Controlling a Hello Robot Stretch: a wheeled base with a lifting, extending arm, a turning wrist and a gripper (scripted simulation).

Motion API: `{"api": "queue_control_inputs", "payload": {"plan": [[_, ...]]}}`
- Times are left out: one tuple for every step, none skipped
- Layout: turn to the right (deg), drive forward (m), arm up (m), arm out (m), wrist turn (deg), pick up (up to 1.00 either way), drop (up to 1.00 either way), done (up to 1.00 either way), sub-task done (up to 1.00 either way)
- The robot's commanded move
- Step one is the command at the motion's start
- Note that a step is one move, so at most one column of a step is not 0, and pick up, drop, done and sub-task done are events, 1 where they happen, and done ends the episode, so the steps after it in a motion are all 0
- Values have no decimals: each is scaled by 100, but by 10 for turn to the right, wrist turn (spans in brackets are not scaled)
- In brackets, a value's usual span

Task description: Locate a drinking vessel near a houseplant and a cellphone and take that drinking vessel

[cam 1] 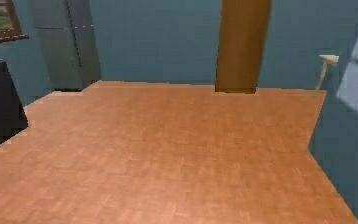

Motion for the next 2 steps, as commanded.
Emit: {"api": "queue_control_inputs", "payload": {"plan": [[-360, 0, 0, 0, 0, 0, 0, 0, 0], [0, 45, 0, 0, 0, 0, 0, 0, 0]]}}
